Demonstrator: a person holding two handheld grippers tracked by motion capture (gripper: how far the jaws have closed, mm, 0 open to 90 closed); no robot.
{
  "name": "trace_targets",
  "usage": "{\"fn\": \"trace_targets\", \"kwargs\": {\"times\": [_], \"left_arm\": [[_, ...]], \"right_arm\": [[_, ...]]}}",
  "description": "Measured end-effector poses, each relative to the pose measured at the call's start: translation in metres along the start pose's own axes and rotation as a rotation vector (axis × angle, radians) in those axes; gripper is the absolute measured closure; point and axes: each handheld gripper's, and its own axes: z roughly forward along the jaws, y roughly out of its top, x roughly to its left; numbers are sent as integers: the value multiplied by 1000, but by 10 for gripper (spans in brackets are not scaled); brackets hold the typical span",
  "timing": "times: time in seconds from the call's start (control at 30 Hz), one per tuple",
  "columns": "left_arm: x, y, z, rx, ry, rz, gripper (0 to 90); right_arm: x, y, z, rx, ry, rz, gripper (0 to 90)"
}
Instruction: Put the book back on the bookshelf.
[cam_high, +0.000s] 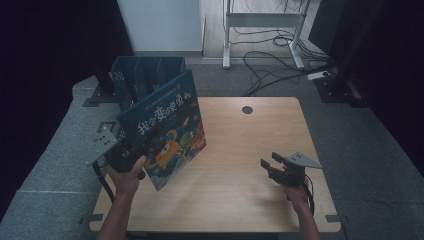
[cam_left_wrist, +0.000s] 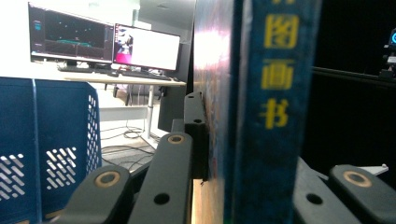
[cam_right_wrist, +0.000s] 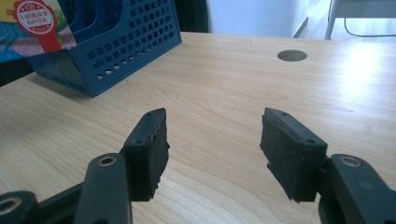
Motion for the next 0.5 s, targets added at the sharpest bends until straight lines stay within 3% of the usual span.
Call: {"fn": "trace_targets", "kwargs": {"times": [0.5], "left_arm": [[10, 13, -10, -22, 43, -1, 821]], "right_arm": [[-2, -5, 3, 28, -4, -2, 400]]}}
